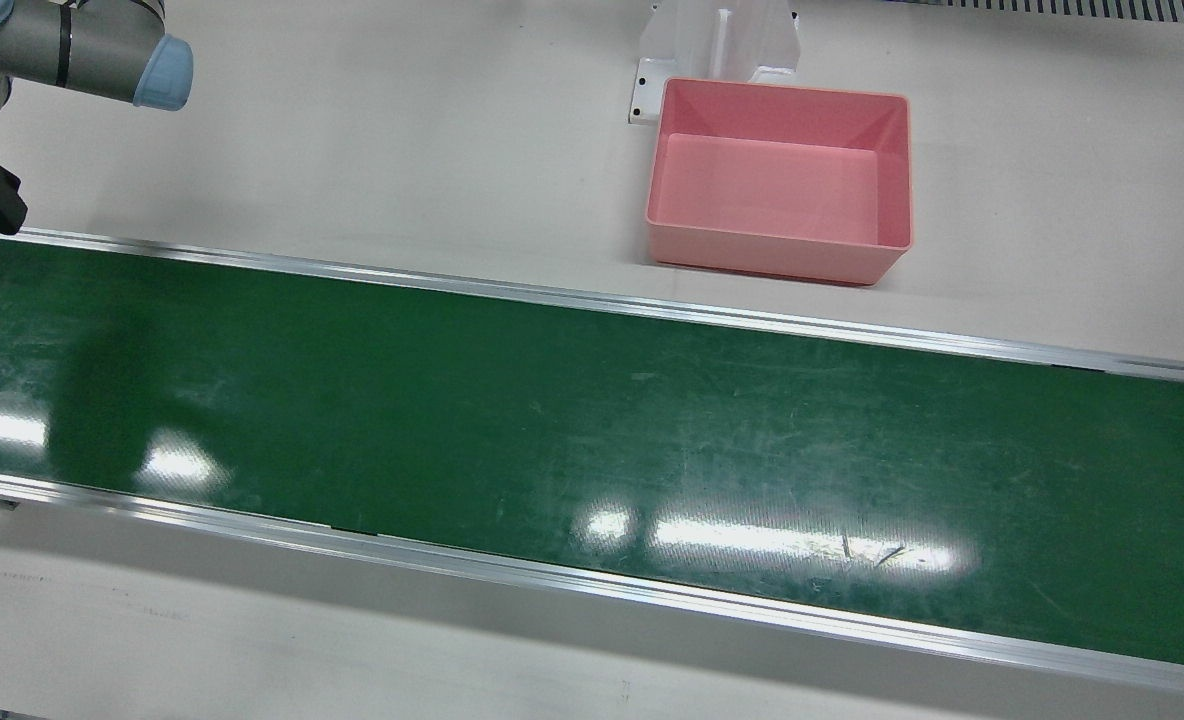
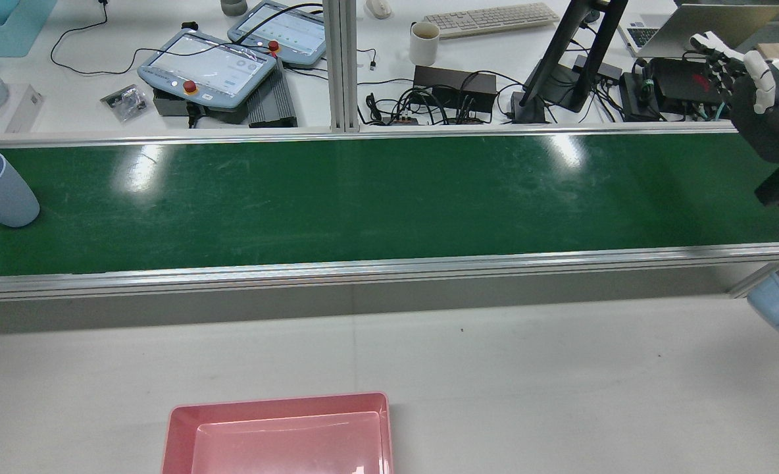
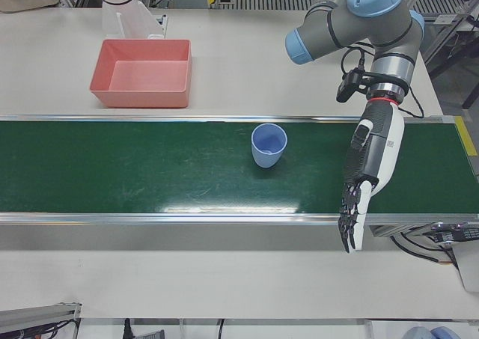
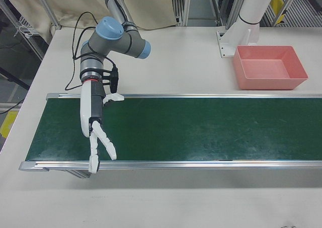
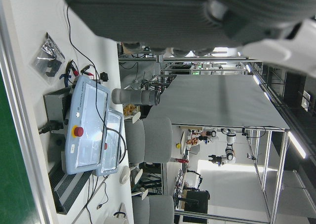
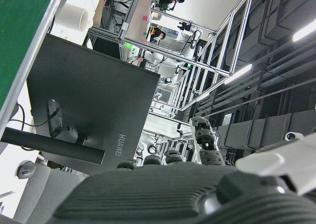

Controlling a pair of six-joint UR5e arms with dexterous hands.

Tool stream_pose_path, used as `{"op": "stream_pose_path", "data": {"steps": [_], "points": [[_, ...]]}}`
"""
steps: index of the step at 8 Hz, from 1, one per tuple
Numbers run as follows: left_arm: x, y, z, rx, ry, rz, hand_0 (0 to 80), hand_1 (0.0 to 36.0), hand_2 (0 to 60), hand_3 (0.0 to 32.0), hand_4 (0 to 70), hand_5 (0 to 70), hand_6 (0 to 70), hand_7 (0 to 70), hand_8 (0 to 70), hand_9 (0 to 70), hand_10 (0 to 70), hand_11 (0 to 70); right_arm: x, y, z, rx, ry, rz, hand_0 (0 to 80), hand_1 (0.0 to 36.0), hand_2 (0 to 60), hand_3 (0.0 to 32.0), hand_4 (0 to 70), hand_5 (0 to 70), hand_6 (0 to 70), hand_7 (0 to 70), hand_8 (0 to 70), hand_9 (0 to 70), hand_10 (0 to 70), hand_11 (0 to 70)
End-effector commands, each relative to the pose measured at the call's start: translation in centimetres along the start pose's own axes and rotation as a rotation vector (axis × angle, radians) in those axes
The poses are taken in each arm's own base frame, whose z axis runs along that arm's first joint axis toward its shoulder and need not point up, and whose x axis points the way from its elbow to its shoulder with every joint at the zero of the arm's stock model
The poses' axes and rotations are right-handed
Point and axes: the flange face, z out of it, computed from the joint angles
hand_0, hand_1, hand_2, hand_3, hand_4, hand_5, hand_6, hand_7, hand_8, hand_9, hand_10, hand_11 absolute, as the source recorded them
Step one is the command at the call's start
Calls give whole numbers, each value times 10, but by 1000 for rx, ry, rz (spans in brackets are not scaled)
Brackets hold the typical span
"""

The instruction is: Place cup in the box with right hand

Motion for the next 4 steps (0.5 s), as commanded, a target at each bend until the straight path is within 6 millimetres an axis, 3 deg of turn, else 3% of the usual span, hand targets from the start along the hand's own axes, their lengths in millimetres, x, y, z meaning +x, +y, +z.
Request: {"op": "stream_pose_path", "data": {"steps": [1,2,3,4], "points": [[0,0,0,0,0,0,0,0,0,0,0,0,0,0,0,0,0,0,7,3,1,-5,13,2,0,9,194,0,0,0,9,63,0,11,0,0],[0,0,0,-1,0,0,0,0,0,0,0,0,0,0,0,0,0,0,9,17,13,-31,12,11,0,19,188,0,0,0,9,60,0,12,0,0],[0,0,0,-1,0,0,0,0,0,0,0,0,0,0,0,0,0,0,11,23,16,-44,25,13,109,44,138,0,0,0,7,27,0,16,0,0],[0,0,0,0,0,0,0,0,0,0,0,0,0,0,0,0,0,0,10,24,18,-46,28,13,157,67,170,0,0,3,0,0,0,6,0,0]]}}
